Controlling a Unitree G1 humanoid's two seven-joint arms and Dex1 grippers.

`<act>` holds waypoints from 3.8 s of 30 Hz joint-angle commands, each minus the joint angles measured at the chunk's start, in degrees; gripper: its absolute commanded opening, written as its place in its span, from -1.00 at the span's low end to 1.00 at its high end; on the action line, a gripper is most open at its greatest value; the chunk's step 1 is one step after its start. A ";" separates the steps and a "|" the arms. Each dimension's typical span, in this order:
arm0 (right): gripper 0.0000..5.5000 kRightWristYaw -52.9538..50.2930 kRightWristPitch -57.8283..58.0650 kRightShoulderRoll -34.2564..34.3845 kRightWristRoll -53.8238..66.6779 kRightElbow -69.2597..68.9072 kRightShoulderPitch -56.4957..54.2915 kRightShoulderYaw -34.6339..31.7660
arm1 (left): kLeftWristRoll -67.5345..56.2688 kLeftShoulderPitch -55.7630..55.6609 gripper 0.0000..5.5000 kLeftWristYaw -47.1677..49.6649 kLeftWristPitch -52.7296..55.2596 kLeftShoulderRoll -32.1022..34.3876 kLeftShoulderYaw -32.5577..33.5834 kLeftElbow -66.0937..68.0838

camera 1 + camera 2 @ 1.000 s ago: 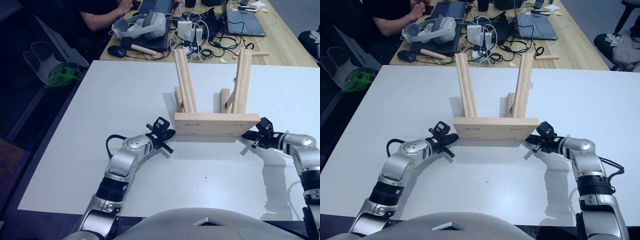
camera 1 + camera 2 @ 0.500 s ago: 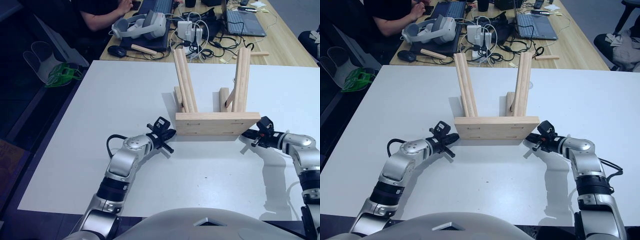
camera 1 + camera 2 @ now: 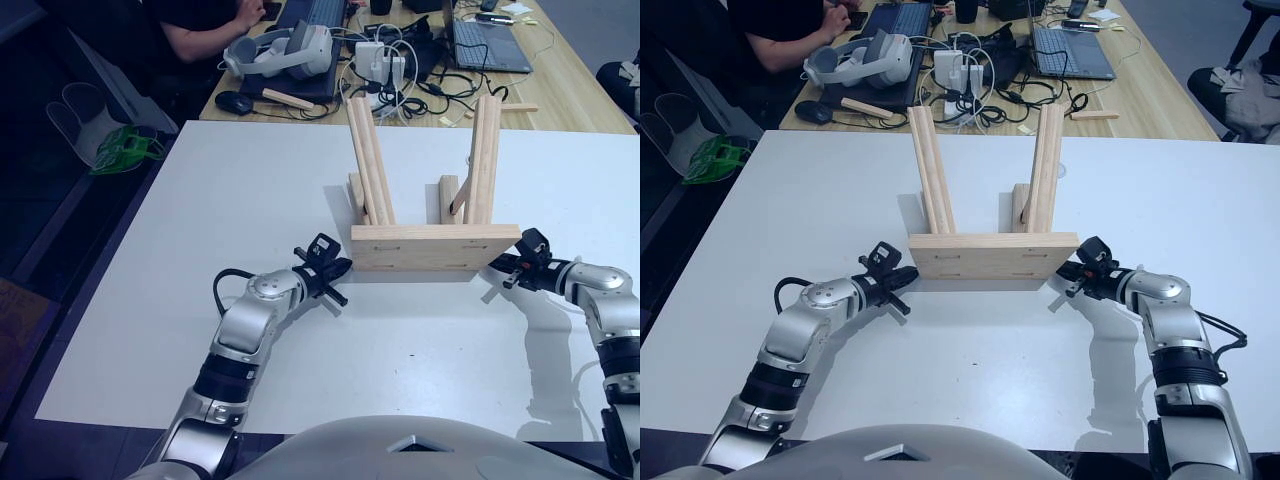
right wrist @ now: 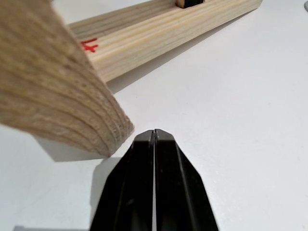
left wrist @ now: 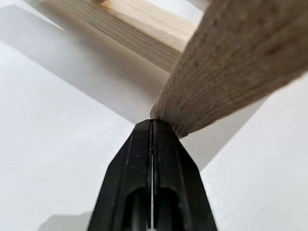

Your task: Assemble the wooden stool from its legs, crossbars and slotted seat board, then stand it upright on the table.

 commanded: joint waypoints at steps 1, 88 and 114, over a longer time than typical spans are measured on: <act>-0.99 0.83 0.54 -0.39 0.23 -0.49 -0.31 -0.11 | 0.19 -0.84 -1.00 0.16 0.02 0.13 -0.42 0.32; -0.99 8.55 17.40 -0.26 10.68 -17.10 4.78 -3.98 | -12.37 -0.39 -1.00 -5.02 6.49 -1.28 4.13 -6.82; -0.99 8.00 24.23 0.74 18.30 -20.36 2.83 -8.06 | -17.61 -1.77 -1.00 -5.47 7.79 -1.94 7.74 -9.01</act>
